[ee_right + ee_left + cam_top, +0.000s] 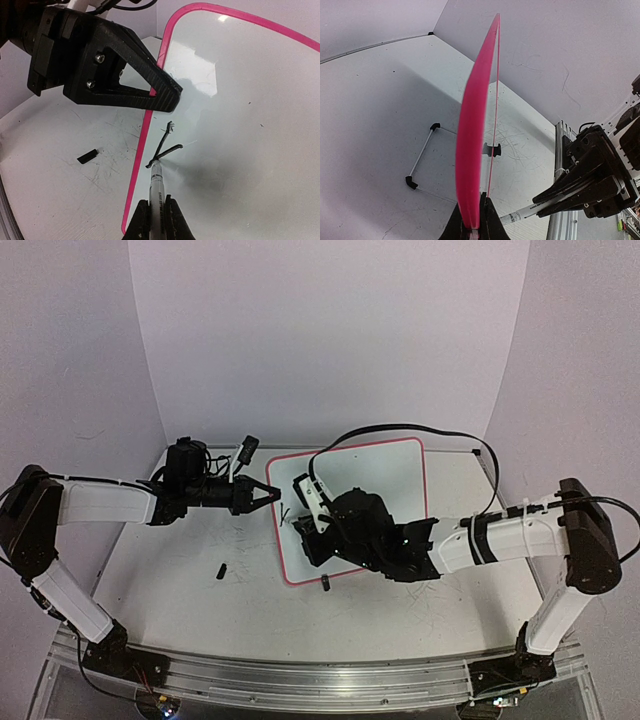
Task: Write a sentence on the whiteboard
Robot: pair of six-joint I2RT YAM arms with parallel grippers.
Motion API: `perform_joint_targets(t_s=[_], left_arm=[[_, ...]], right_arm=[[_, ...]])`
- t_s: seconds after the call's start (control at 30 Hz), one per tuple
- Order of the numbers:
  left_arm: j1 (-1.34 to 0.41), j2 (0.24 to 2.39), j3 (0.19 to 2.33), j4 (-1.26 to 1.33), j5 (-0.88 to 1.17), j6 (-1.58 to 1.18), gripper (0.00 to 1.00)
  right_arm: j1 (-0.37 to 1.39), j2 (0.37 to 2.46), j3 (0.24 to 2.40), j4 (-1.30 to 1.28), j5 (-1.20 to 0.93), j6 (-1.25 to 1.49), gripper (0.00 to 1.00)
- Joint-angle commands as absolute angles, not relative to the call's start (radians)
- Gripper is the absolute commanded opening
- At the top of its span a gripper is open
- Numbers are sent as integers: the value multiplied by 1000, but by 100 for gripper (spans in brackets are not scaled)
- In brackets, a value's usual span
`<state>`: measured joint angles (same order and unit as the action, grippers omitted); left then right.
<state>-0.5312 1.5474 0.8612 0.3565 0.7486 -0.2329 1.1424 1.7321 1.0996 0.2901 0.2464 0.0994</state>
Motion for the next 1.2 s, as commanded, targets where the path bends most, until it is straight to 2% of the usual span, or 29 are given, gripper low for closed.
perform_joint_targets(t_s=[0.0, 0.97, 1.17], left_arm=[[-529, 1503, 854, 371, 700, -170, 0], [-528, 1505, 861, 359, 698, -166, 0], [-528, 1505, 860, 358, 694, -166, 0]], right_arm=[[1140, 1731, 1109, 289, 308, 114, 0], [1140, 1685, 1048, 276, 360, 120, 0], [1140, 1614, 1022, 342, 219, 99, 0]])
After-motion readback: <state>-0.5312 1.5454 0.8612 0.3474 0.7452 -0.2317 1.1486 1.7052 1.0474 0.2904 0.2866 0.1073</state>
